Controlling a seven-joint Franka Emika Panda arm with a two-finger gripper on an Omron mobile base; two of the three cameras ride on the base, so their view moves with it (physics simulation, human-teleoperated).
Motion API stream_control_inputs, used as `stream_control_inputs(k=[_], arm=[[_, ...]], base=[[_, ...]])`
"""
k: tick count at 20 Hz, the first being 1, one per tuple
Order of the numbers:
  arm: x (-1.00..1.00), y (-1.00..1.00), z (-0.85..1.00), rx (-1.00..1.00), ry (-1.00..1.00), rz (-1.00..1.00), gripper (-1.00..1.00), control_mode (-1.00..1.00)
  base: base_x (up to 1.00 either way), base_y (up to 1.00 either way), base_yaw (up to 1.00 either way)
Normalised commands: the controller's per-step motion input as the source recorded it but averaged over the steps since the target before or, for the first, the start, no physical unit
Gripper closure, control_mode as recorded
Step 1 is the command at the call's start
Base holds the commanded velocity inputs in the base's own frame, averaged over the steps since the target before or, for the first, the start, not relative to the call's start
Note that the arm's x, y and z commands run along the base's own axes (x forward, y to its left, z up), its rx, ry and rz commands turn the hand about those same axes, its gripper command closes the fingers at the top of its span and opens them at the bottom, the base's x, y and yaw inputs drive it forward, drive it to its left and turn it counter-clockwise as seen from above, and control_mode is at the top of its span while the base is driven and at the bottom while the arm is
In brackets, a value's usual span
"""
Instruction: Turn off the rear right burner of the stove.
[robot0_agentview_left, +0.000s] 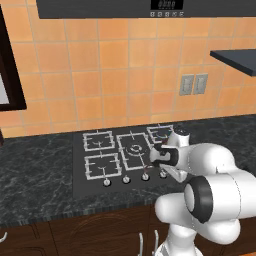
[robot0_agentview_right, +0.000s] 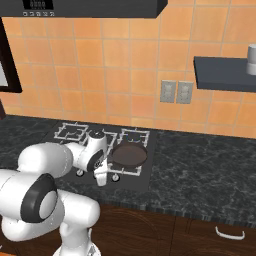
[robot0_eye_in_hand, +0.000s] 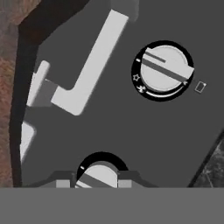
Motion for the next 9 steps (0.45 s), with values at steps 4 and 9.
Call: stream_control_inputs(k=[4,9], arm=[[-0.16,0.00,-0.01,0.04,0.04,-0.34,1.00,-1.00],[-0.10,0.00,-0.01,0.02,0.03,-0.30,1.00,-1.00]], base=[[0.00,0.00,0.00],[0.00,0.00,0.00]])
